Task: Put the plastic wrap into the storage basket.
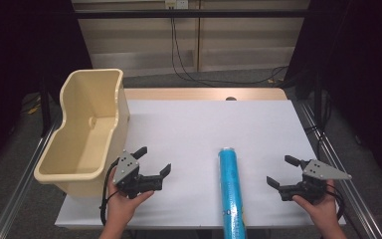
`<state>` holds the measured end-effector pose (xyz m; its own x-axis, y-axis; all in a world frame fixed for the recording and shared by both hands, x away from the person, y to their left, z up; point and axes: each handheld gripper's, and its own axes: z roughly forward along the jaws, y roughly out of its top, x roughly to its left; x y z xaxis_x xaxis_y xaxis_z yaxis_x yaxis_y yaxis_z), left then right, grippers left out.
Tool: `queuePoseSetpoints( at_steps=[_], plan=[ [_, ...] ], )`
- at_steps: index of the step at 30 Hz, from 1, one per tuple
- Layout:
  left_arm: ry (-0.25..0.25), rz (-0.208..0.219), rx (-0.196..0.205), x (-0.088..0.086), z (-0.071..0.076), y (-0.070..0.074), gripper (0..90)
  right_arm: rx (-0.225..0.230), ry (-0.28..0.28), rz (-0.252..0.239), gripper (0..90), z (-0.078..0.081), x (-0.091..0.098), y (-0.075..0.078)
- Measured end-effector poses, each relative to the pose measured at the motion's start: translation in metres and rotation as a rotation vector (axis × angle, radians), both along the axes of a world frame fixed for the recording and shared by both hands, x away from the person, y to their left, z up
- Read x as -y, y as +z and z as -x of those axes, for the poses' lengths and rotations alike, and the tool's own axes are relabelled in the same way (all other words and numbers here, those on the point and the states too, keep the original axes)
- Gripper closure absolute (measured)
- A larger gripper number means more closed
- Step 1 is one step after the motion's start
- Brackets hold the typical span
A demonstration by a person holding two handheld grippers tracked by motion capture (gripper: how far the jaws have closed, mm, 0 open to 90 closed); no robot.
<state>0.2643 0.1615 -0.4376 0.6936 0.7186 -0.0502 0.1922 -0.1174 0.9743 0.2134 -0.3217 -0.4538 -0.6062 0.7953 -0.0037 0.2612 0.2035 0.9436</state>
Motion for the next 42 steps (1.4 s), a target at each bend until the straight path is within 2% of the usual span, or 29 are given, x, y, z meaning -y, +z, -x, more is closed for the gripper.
queuePoseSetpoints(
  at_steps=[4, 10, 11, 16, 20, 24, 30, 35, 37, 42],
  plan=[
    [-0.004, -0.001, -0.012, 0.002, 0.000, 0.000, 3.7, 0.000, 0.003, 0.002, 1.7, 0.000, 0.000, 0.000],
    [-0.018, -0.010, -0.052, 0.009, 0.001, 0.001, 3.7, 0.000, 0.003, 0.002, 1.7, 0.000, 0.000, 0.000],
    [-0.025, -0.013, -0.072, 0.013, 0.000, 0.002, 3.7, 0.001, 0.002, 0.002, 1.7, 0.001, 0.000, 0.000],
    [-0.050, -0.014, -0.099, 0.024, 0.001, 0.005, 3.6, 0.003, 0.000, 0.005, 1.6, 0.001, 0.000, 0.000],
    [-0.076, -0.032, -0.118, 0.036, 0.001, 0.007, 3.7, 0.003, 0.001, 0.003, 1.7, 0.000, 0.000, 0.000],
    [-0.106, -0.016, -0.165, 0.050, 0.000, 0.007, 3.7, 0.002, 0.000, 0.005, 1.7, 0.000, 0.000, 0.000],
    [-0.155, -0.035, -0.225, 0.071, -0.001, 0.008, 3.7, 0.004, 0.000, 0.012, 1.8, 0.001, 0.000, 0.000],
    [-0.193, -0.036, -0.292, 0.091, -0.003, 0.006, 3.6, 0.005, 0.001, 0.015, 2.0, 0.001, 0.000, 0.000],
    [-0.199, -0.039, -0.309, 0.097, -0.004, 0.006, 3.6, 0.005, 0.000, 0.013, 2.0, 0.002, 0.000, 0.000],
    [-0.211, -0.054, -0.380, 0.115, -0.005, 0.003, 3.6, 0.002, -0.001, 0.016, 2.0, 0.001, 0.000, 0.000]
  ],
)
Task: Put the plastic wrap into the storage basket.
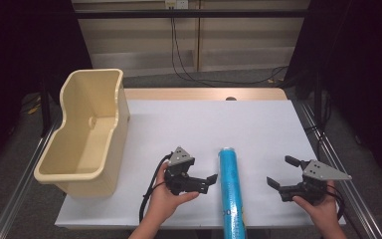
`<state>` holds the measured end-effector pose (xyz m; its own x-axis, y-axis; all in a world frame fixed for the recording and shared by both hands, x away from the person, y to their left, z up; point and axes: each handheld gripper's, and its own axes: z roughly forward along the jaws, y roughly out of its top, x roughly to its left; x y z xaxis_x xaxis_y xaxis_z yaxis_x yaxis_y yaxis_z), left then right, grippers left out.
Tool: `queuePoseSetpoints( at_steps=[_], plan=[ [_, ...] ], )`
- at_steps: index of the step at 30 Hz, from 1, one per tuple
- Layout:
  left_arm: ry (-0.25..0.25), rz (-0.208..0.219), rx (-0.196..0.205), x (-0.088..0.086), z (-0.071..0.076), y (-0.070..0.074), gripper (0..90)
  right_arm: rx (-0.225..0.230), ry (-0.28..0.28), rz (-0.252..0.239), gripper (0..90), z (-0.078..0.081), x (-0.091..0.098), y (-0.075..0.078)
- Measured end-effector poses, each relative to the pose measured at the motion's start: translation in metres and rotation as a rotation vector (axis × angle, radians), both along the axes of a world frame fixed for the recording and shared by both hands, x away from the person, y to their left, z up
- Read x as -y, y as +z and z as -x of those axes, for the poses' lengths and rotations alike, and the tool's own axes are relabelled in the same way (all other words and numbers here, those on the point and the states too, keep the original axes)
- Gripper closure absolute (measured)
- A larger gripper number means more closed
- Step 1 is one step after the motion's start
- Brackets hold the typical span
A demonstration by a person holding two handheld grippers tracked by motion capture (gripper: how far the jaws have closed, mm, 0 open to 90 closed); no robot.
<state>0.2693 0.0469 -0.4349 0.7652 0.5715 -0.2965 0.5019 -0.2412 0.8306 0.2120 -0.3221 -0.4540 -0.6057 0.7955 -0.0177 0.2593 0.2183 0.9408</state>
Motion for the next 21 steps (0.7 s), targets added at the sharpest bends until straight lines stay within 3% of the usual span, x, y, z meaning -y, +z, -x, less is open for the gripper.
queuePoseSetpoints(
  at_steps=[8, 12, 17, 21],
  plan=[
    [-0.005, -0.072, -0.110, 0.021, -0.002, 0.000, 3.1, -0.003, 0.001, 0.001, 2.0, 0.000, 0.000, 0.000],
    [-0.012, -0.103, -0.146, 0.030, -0.003, -0.001, 2.6, -0.001, 0.005, 0.003, 2.0, 0.000, -0.001, 0.000],
    [-0.024, -0.175, -0.192, 0.041, -0.004, -0.001, 2.6, -0.003, 0.006, 0.004, 2.0, 0.000, -0.001, -0.001],
    [-0.024, -0.194, -0.218, 0.047, -0.004, -0.002, 2.0, -0.002, 0.005, 0.006, 2.1, 0.000, -0.001, -0.001]
  ],
)
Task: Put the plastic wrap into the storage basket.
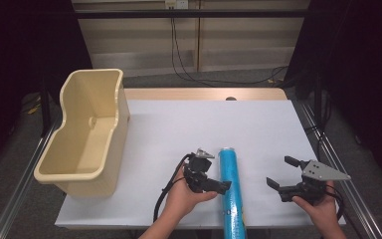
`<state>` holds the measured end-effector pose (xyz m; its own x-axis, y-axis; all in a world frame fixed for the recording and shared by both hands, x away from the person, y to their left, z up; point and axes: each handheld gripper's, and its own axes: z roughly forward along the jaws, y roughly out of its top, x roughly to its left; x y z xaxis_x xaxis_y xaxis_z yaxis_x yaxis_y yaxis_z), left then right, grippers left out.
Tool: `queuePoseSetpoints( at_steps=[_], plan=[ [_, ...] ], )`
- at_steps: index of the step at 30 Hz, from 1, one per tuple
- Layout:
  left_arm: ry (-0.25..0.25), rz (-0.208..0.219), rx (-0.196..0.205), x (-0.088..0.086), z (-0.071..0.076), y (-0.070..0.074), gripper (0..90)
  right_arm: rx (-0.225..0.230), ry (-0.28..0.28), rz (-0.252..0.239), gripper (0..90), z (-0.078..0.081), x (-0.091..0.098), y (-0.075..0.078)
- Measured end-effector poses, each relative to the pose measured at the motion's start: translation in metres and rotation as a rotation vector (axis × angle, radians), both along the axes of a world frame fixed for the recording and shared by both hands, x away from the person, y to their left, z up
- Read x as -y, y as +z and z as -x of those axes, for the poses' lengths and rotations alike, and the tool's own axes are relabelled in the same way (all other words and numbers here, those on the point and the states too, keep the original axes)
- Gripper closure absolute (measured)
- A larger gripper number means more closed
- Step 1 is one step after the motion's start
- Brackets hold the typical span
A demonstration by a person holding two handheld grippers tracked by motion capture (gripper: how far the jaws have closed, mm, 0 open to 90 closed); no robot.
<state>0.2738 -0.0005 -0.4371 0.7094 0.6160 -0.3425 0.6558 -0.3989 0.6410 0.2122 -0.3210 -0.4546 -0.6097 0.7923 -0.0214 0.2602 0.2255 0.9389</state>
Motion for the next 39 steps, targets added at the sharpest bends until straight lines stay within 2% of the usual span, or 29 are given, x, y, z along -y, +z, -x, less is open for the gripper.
queuePoseSetpoints(
  at_steps=[10, 12, 20, 23, 39],
  plan=[
    [-0.019, -0.027, -0.028, 0.016, 0.003, -0.003, 0.9, 0.000, -0.003, 0.004, 2.0, 0.000, 0.000, 0.000],
    [-0.012, -0.017, -0.031, 0.019, 0.004, -0.004, 0.9, 0.000, -0.002, 0.004, 2.0, 0.000, 0.000, 0.000],
    [-0.022, -0.028, -0.078, 0.034, 0.007, -0.011, 0.4, 0.002, -0.003, 0.009, 2.1, 0.000, 0.000, 0.000],
    [-0.037, -0.043, -0.084, 0.036, 0.007, -0.012, 0.4, 0.002, -0.004, 0.010, 2.1, 0.000, 0.000, 0.000],
    [-0.027, -0.082, -0.117, 0.043, 0.008, -0.020, 0.0, 0.001, -0.002, 0.021, 2.1, 0.000, -0.002, -0.001]
  ],
)
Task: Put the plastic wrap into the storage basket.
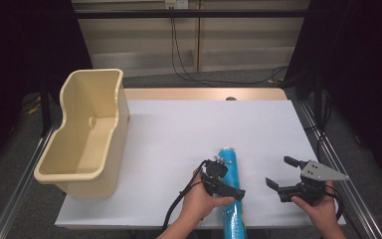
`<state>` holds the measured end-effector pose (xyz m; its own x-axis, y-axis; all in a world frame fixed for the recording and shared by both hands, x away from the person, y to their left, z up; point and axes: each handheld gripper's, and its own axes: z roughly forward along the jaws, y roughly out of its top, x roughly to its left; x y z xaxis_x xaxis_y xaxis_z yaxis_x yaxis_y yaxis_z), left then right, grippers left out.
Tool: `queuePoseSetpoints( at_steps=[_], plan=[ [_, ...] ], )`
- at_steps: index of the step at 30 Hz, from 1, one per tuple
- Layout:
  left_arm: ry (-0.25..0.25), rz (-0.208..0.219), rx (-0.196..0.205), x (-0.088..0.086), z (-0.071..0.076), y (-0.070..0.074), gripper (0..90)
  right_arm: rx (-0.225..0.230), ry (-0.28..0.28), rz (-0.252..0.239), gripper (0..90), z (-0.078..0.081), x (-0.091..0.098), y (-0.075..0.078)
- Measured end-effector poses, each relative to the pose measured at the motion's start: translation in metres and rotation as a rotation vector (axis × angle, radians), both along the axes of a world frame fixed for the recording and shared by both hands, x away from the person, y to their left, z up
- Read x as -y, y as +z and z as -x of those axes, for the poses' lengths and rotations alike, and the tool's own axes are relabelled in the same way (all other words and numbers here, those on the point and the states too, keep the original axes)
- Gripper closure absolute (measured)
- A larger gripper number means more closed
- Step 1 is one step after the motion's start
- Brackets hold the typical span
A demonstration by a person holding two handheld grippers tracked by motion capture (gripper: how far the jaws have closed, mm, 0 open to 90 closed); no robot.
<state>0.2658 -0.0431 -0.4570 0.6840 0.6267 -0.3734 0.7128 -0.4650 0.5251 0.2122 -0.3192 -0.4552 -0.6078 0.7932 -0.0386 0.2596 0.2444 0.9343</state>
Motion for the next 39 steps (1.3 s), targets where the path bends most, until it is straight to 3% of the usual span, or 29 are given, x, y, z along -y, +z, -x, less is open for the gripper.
queuePoseSetpoints(
  at_steps=[11, 19, 24, 36, 39],
  plan=[
    [-0.011, 0.008, -0.038, 0.002, 0.000, -0.007, 0.0, 0.003, 0.003, 0.002, 2.1, 0.000, -0.001, 0.000],
    [-0.010, -0.026, -0.066, 0.003, -0.003, -0.007, 2.2, 0.003, 0.004, 0.007, 2.2, 0.000, -0.001, 0.000],
    [-0.009, -0.051, -0.126, 0.000, -0.009, -0.003, 5.3, 0.003, 0.007, 0.013, 2.2, 0.001, -0.001, 0.000],
    [0.001, -0.057, -0.221, -0.011, -0.020, 0.001, 12.6, 0.006, 0.007, 0.013, 2.2, 0.001, -0.001, 0.000],
    [0.006, -0.061, -0.226, -0.013, -0.021, 0.001, 14.1, 0.004, 0.007, 0.015, 2.2, 0.001, -0.001, 0.000]
  ],
)
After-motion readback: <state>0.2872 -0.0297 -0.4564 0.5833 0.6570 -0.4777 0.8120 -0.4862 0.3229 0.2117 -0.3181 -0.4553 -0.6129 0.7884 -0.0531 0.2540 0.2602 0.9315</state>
